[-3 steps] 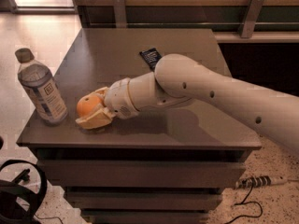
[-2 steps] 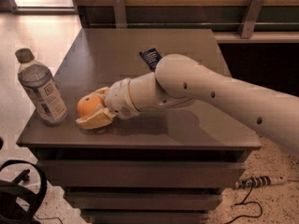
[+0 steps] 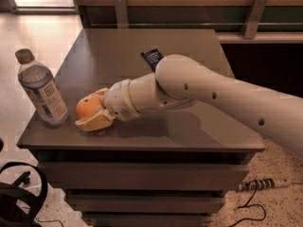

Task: Move orange near blue plastic bottle

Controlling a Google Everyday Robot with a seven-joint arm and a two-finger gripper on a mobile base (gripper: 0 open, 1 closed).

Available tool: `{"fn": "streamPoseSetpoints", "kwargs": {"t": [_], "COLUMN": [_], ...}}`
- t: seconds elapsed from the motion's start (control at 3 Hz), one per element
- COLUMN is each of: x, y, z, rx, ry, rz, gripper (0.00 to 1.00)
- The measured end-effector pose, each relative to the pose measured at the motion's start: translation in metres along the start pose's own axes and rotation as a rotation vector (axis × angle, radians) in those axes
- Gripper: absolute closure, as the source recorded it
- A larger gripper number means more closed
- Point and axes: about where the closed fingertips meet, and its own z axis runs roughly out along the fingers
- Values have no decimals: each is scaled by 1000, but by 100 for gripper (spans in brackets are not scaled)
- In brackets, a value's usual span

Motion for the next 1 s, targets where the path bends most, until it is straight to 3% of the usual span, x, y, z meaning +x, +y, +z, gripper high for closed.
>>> {"fn": "streamPoseSetpoints", "kwargs": {"t": [0.33,0.67,1.0], "x": [-1,-2,-2], "y": [1,2,2], "z": [1,3,3], "rx": [-3,-6,-6], "ry": [0,0,0], "rz": [-2,-4,-4], "gripper": [13,0,0]}}
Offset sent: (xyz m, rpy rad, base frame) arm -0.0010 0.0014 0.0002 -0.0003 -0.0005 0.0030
